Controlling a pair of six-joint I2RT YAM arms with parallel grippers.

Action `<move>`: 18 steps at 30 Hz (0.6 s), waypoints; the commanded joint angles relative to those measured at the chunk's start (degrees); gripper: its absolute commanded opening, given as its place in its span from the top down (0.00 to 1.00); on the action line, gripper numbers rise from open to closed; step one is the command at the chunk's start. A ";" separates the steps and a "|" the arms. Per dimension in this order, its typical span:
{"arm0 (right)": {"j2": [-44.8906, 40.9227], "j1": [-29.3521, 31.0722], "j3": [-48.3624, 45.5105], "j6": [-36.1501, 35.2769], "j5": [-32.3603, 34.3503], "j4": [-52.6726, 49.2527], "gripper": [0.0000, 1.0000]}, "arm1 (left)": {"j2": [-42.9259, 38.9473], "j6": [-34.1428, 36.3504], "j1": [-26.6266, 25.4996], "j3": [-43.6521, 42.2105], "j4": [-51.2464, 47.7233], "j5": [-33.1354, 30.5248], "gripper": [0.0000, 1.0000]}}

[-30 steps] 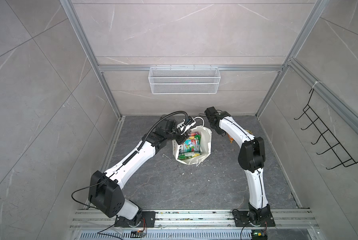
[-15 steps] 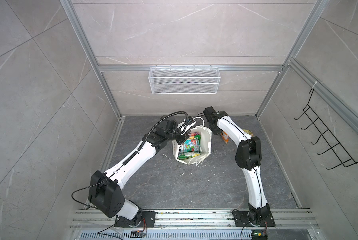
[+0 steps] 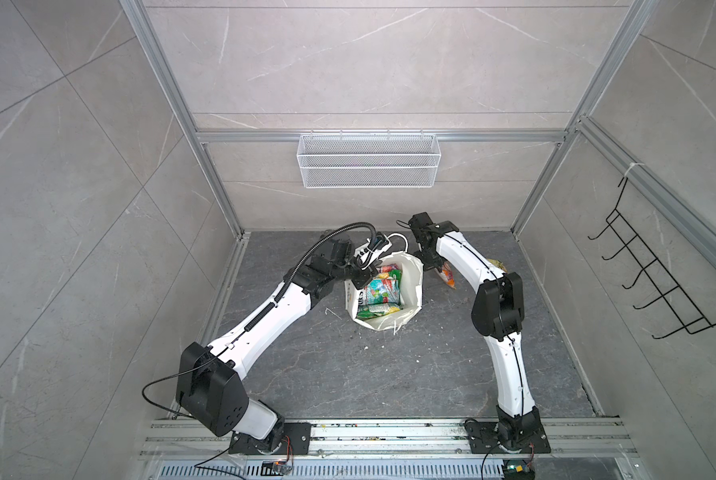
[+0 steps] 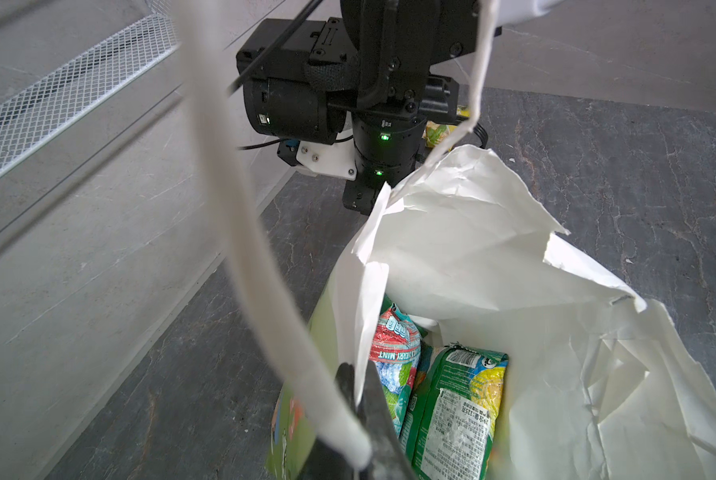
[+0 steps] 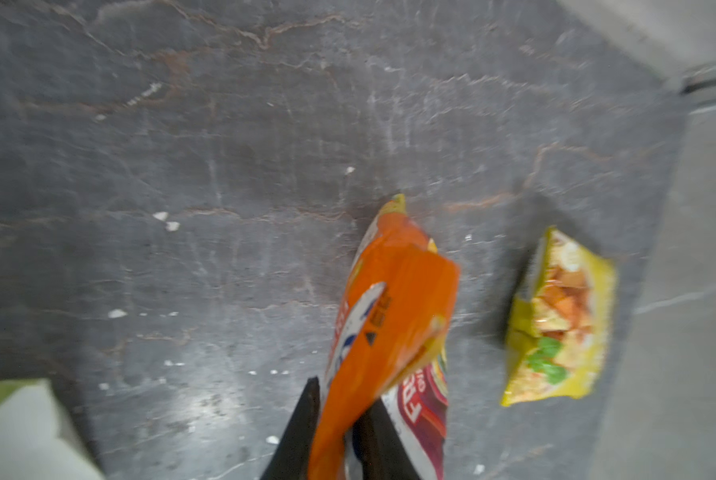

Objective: Take the snacks out of the paper bag
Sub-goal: 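Carry the orange candy bag beside the yellow chip packet and lower it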

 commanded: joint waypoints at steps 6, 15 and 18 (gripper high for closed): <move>-0.58 -2.31 -1.79 8.11 -9.41 2.48 0.86 | -2.88 -1.23 -0.92 -0.02 3.37 1.14 1.00; 0.28 -2.56 -3.54 11.03 -1.05 5.19 0.85 | -2.40 -1.27 -1.01 0.14 3.98 1.31 1.00; 2.00 -3.35 -0.91 11.98 1.23 4.09 0.84 | -2.27 -1.25 -1.01 0.08 3.97 1.47 1.00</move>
